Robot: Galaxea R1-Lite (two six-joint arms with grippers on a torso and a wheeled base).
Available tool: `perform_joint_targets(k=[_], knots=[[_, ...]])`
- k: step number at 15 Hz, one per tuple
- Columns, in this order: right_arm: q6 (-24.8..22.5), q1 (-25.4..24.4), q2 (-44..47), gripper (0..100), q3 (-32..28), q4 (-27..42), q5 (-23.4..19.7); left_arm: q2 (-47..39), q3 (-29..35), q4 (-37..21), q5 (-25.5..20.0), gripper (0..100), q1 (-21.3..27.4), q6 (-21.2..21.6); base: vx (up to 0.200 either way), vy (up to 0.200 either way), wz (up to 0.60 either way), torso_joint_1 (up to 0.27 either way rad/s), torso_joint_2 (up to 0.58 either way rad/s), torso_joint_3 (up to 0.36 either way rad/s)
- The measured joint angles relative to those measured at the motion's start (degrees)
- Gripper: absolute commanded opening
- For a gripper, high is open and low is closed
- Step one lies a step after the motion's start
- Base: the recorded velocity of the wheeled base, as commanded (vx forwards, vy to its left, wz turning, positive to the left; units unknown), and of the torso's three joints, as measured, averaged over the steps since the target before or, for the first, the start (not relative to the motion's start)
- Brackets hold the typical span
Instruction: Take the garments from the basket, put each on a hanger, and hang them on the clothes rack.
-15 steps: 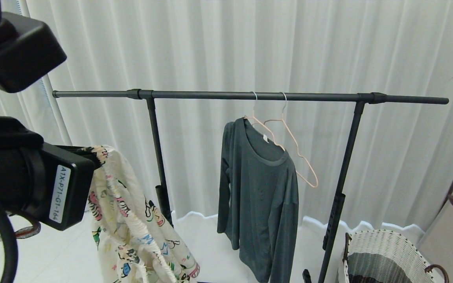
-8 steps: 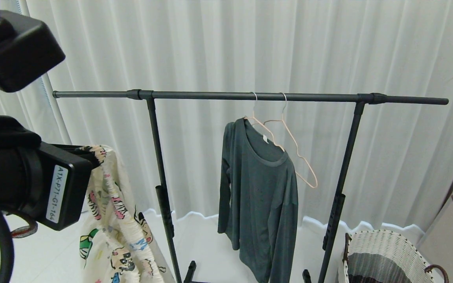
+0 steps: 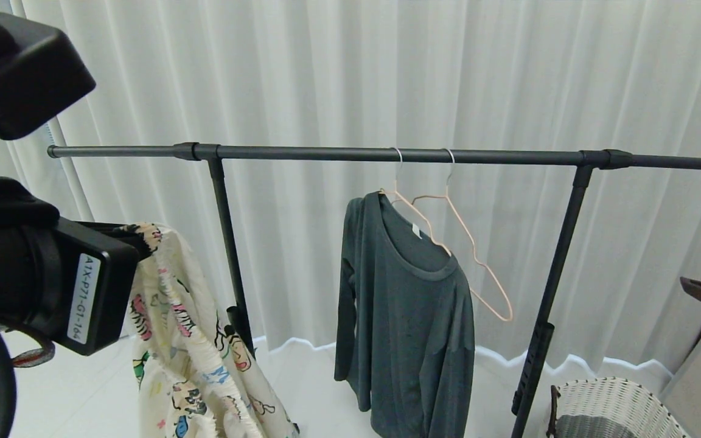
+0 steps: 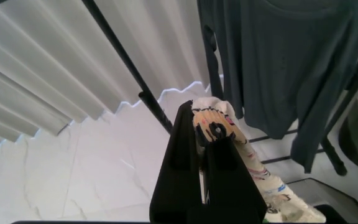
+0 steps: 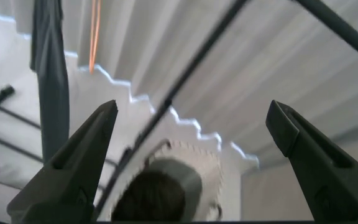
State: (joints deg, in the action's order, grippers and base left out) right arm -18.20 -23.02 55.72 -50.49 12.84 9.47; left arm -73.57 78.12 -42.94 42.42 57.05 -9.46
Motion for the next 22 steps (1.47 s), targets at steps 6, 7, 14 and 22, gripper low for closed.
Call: perform_joint_targets(k=[6, 7, 14, 22], knots=[[4.06, -0.02, 1.66, 100, 2.07, -1.23, -9.58, 0.11, -0.01, 0.10, 0.00, 0, 0.44, 0.00, 0.133, 0.167, 0.00, 0.002, 0.00, 0.005], [4.72, -0.05, 1.88, 100, 2.12, -1.23, -10.01, 0.12, 0.00, 0.07, 0.00, 0, 0.44, -0.01, 0.000, 0.200, 0.00, 0.007, 0.01, -0.002], [10.29, 0.83, 6.51, 100, 2.49, -1.29, -9.58, -0.10, -0.15, 0.07, 0.51, 0, 0.50, 0.00, 0.000, 0.029, 0.00, 0.001, 0.00, -0.001], [10.52, 5.68, 17.81, 100, 2.10, -9.78, -9.36, -0.11, 0.02, 0.05, 1.01, 0, 0.48, 1.77, 0.000, 0.000, 0.00, 0.000, 0.00, 0.000]])
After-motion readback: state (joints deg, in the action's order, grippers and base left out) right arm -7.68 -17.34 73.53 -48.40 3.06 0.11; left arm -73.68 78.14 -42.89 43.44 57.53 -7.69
